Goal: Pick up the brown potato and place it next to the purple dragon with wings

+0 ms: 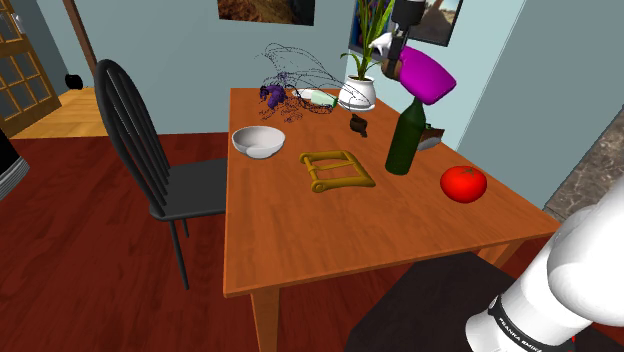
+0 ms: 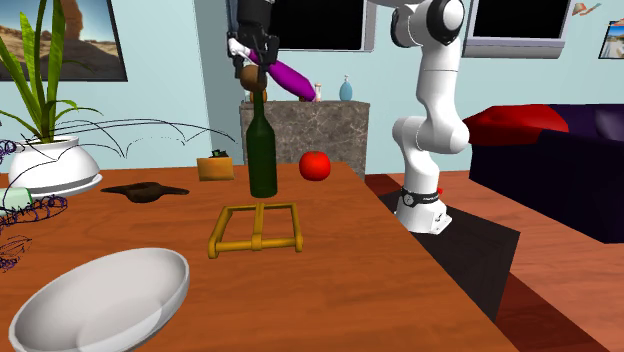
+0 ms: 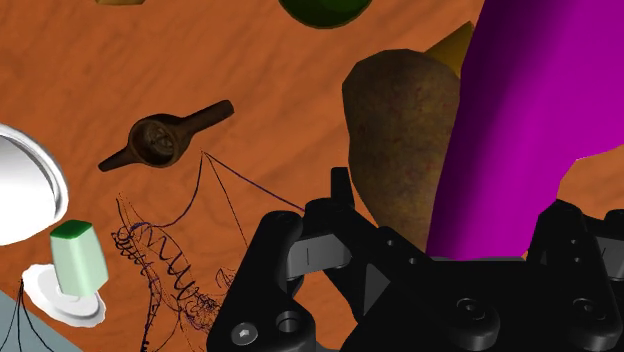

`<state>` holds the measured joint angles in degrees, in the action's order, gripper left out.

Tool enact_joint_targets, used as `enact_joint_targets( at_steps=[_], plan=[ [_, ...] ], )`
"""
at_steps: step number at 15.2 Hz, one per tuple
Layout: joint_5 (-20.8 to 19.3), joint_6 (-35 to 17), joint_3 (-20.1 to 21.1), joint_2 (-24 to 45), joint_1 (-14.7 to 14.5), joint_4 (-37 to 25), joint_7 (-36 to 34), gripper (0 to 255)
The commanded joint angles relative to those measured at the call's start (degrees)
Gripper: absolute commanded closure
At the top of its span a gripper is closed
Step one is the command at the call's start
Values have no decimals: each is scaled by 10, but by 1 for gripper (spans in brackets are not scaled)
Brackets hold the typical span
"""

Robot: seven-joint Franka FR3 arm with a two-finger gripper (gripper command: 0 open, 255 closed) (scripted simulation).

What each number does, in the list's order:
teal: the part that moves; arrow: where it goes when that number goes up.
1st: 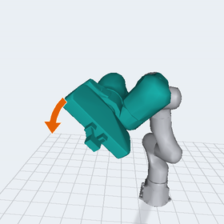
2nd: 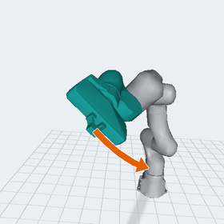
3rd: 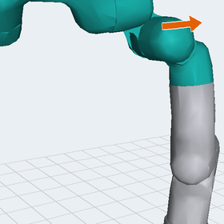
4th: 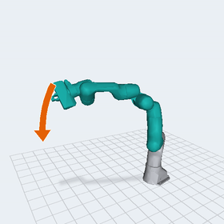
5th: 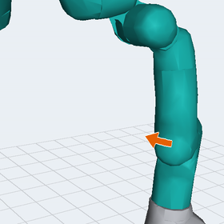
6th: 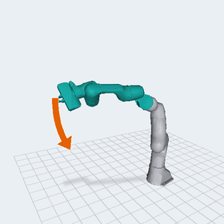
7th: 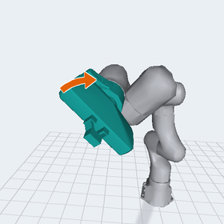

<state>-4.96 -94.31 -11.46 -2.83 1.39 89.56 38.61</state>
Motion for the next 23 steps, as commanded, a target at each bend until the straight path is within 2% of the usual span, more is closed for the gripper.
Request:
enact_joint_targets(
  at_steps=[1,9,16,21,23],
  plan=[
    [1,18,0,6,0,-23,2,255],
    [8,86,-3,36,2,-122,11,255],
    [51,109,-51,134,66,-245,112,255],
    [99,156,-71,239,134,-395,175,255],
    [91,127,-70,217,126,-344,173,255]
  ],
)
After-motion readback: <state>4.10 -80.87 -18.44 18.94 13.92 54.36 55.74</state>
